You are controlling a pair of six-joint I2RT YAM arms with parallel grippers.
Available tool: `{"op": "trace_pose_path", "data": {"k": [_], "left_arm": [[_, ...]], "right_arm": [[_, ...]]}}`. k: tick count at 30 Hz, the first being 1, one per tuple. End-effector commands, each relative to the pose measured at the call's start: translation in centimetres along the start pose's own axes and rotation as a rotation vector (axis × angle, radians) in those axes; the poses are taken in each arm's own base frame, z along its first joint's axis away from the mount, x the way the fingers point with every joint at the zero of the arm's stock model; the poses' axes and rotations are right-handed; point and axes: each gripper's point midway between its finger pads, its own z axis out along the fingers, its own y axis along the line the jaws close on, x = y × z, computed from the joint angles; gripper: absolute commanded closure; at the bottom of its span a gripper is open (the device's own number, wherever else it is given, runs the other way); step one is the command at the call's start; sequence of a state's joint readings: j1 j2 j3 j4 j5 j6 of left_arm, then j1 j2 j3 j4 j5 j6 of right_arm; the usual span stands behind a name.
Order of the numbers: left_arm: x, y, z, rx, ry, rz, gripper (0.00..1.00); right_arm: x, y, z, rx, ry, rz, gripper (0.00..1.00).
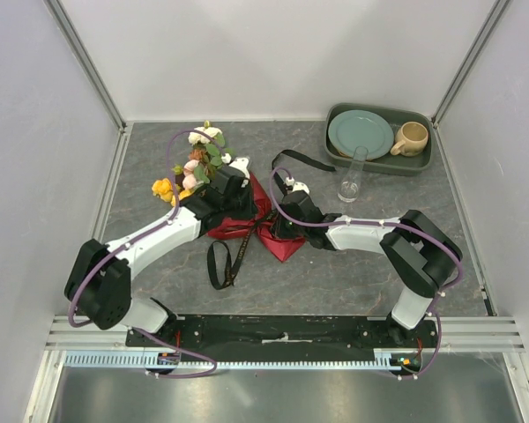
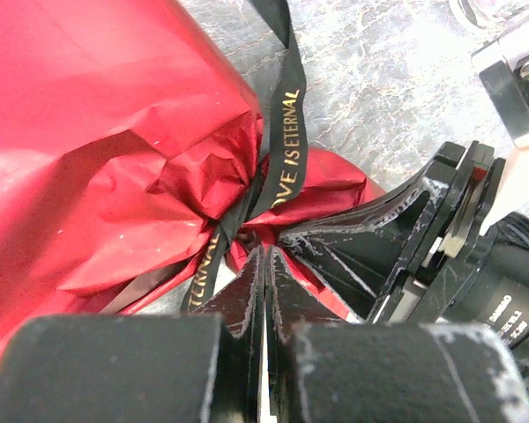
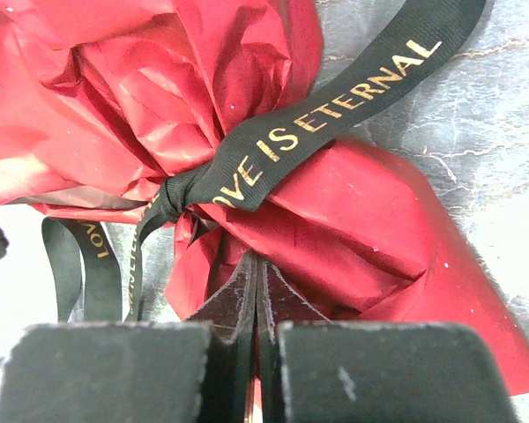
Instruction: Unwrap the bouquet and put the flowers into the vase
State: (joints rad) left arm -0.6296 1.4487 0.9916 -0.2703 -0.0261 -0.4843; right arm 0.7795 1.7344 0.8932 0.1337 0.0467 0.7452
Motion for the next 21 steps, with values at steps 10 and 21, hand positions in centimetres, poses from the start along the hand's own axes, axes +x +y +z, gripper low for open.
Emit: {"op": "trace_pose_path", "data": {"k": [10, 21], "left_arm": [[-0.1, 3.6, 0.8, 0.012, 0.033, -0.124, 0.92], [2.9, 4.9, 2.5, 0.047, 0.096, -0.215, 0.78]], "right_arm": [[-2.1, 4.6, -1.3, -0.147, -0.006, -0.086, 0.95], [-1.9, 5.6, 2.2, -0.060, 0.061, -0.166, 0.80]]}}
